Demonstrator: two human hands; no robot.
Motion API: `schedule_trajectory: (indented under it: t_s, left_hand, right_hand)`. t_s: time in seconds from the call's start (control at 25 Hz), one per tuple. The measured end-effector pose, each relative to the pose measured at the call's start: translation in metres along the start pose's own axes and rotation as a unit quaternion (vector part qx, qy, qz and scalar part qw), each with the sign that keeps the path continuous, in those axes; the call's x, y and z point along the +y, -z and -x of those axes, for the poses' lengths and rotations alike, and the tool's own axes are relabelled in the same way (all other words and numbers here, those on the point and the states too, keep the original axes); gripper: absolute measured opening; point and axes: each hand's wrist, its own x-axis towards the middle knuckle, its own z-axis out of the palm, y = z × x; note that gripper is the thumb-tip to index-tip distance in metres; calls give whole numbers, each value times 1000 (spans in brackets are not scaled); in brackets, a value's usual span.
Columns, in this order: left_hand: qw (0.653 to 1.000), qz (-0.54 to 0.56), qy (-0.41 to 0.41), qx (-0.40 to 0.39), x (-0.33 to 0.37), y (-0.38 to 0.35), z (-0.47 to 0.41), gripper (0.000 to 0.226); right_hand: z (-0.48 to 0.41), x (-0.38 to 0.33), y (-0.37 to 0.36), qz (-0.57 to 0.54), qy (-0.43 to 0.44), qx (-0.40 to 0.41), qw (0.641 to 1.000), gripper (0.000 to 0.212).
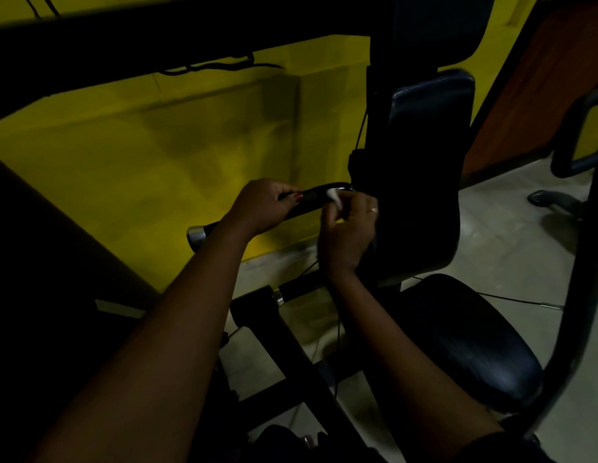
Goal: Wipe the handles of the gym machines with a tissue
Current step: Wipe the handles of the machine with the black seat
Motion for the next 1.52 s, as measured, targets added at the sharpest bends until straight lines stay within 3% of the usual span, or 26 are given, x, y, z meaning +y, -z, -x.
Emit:
schedule_trajectory:
  t_s: [0.08,0.16,0.2,0.28,0.36,0.48,0.56,0.68,0.72,0.88,1.04,1.2,1.28,1.36,1.52]
  left_hand:
    - [1000,20,1,11,0,-1,2,25]
    - [999,30,-1,44,-1,-1,4,24]
    - [997,32,-6,65,-2,-1,5,24]
    - [995,17,-20,100,-3,-2,9,24]
    - [992,-24,-24,123,-2,-4,14,24]
    - [988,-83,-13,129,-3,-3,20,30]
    - [985,-126,-9,120,-3,-1,25,31]
    - [980,-157,-7,119,2,-3,30,32]
    - [981,-157,-5,111,3,-3,32,33]
    - [989,-142,14,35,-2,11,31,36]
    - [994,-98,44,20,-1,9,27,33]
    - [955,-264,134,10,-21,1,36,55]
    - [954,-273,125,-9,-22,4,36,61]
    - [962,-247,108,-42,-13,9,33,55]
    - [968,-193,133,-87,-6,19,30,57]
  right_hand:
    - [10,3,0,13,120,-78,990,9]
    - [-6,15,8,47,222,-108,968,11]
    - [-15,20,11,70,222,-84,969,13]
    - [-25,18,10,88,108,-14,990,16]
    - [-16,5,2,81,59,-19,995,18]
    - [-16,16,4,110,250,-87,958,21]
    - [-39,26,17,129,312,-108,935,23]
    - [-50,23,18,182,152,-90,967,21]
    - [-44,21,14,200,138,-87,966,23]
    - [-43,23,17,196,206,-114,952,32]
    - [-41,16,11,178,288,-153,928,31]
    - [-18,0,0,176,379,-248,874,39]
    - [-26,4,8,141,408,-263,863,42]
    - [-38,4,16,114,397,-254,874,41]
    - [-28,-22,11,90,263,-234,932,21]
